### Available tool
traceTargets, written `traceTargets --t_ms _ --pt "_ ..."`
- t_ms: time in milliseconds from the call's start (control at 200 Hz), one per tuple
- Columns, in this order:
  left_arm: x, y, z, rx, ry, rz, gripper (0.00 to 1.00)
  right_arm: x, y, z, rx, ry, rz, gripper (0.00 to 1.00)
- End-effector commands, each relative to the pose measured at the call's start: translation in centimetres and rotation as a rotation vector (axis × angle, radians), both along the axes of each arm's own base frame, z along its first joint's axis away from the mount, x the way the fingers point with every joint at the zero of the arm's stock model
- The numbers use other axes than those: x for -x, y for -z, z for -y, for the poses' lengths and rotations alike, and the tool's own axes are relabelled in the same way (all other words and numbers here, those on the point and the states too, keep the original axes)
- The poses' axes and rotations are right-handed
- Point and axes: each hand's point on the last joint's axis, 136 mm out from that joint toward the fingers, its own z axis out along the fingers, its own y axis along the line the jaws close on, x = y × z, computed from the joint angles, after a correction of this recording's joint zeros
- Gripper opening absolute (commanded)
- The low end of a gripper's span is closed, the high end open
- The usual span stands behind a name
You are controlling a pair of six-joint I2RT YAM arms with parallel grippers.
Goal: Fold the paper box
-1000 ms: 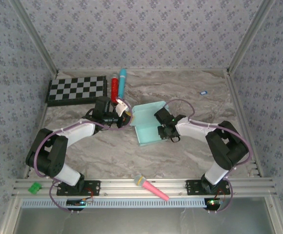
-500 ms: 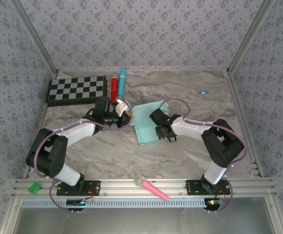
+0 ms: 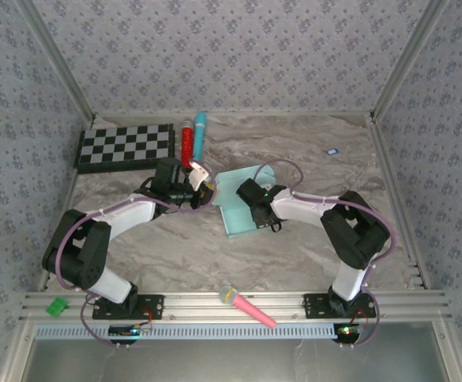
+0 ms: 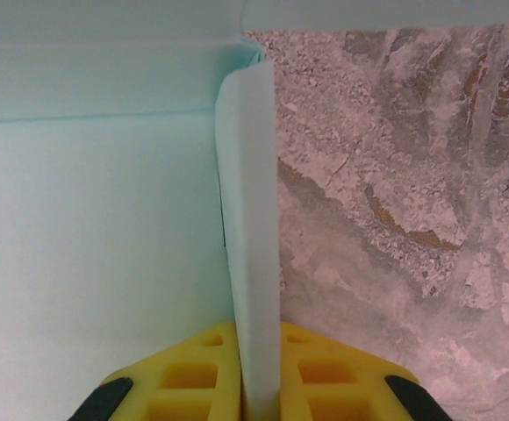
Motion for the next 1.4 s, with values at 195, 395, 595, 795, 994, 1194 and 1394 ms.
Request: traceTargets --t_ms 195,395,595,795,994,1194,1394 --pt "-0.7 -0.9 0.2 -0.002 0.014 0.042 0.0 2.0 1.5 4.7 0.243 0.042 -0.079 0.08" --pt "-0.9 -1.1 0.3 0.002 0.021 0.045 0.0 1.5 0.8 2.9 0.131 0.027 -0.059 0.12" --pt "-1.1 -1.3 0.6 0.003 0.039 0.06 0.0 0.5 -0.9 0.7 -0.015 0.023 -0.016 0.21" --pt "-1.4 -1.4 0.9 0.0 0.065 0.103 0.0 -0.1 -1.7 -0.3 -0.051 0.026 0.002 0.29" --pt "-1.9 -1.0 1.1 -0.011 0.082 0.134 0.0 -0.4 -2.1 -0.9 -0.077 0.028 0.01 0.36" --pt "-2.3 -0.9 1.4 -0.018 0.089 0.124 0.08 -0.2 -2.6 -1.0 -0.104 0.042 0.012 0.4" --pt "-2.8 -0.9 1.3 -0.028 0.071 0.128 0.33 -0.7 -3.6 -1.4 -0.153 0.043 0.057 0.45"
